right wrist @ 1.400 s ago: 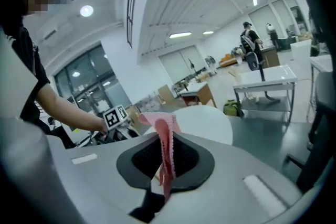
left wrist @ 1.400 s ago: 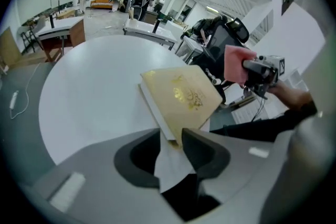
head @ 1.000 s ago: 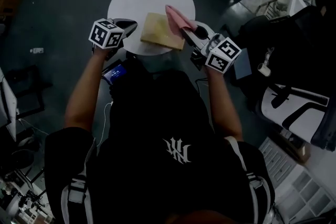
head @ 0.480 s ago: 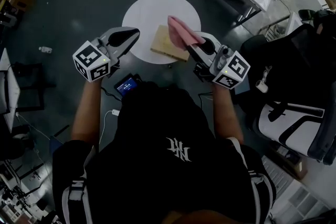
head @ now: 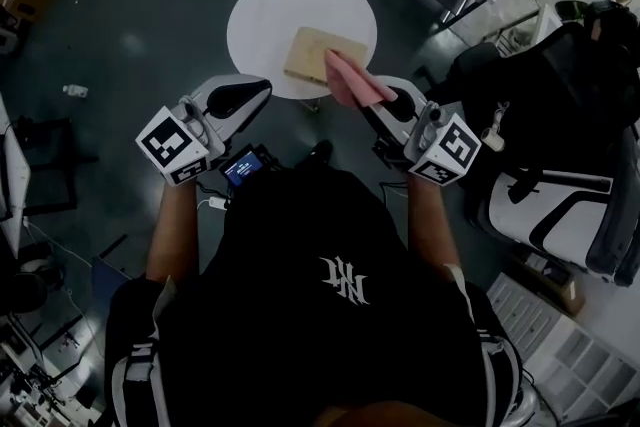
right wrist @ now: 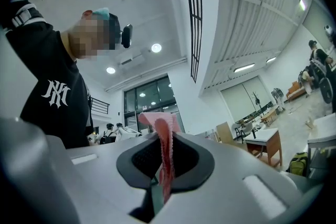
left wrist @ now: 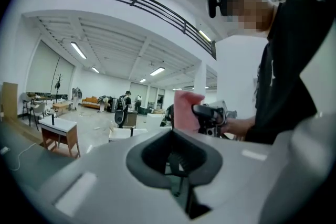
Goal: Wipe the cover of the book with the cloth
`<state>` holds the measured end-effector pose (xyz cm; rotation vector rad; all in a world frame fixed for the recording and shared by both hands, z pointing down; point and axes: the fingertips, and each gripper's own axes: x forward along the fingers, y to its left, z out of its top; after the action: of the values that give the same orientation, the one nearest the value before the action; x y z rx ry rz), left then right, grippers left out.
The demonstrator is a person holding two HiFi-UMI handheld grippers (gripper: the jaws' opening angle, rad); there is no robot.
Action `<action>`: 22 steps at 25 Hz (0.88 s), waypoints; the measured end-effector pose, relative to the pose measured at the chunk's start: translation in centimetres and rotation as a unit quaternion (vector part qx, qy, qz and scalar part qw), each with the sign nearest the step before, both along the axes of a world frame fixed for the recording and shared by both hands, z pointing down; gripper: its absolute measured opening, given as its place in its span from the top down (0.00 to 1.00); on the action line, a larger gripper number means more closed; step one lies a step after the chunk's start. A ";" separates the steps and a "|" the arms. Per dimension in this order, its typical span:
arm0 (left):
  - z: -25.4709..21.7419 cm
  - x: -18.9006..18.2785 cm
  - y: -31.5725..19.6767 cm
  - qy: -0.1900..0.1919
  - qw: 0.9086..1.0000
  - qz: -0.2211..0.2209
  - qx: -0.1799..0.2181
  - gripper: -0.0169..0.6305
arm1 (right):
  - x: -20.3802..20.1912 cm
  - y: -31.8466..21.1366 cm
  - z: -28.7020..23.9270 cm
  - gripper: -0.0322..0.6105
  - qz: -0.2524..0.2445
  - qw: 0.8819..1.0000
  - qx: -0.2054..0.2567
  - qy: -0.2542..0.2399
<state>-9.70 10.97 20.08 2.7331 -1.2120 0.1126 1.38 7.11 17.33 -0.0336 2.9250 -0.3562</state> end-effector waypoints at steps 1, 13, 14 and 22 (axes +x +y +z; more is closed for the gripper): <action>0.5 0.4 1.0 0.004 1.000 0.003 -0.007 0.97 | 0.6 1.0 0.0 0.93 0.007 1.000 0.000 0.004; 4.9 6.2 12.2 0.040 0.998 0.019 -0.047 0.97 | 5.5 11.9 3.7 0.93 0.052 0.997 -0.039 0.044; 5.3 6.6 12.7 0.042 0.998 0.019 -0.049 0.97 | 5.8 12.5 4.0 0.93 0.049 0.997 -0.041 0.047; 5.6 11.9 15.5 0.030 0.999 0.011 -0.042 0.97 | 9.7 16.3 4.1 0.93 0.017 0.999 -0.024 0.041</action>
<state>2.24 26.43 25.67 2.6586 -1.1350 0.0824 11.03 23.41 21.45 -0.1067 2.9928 -0.4283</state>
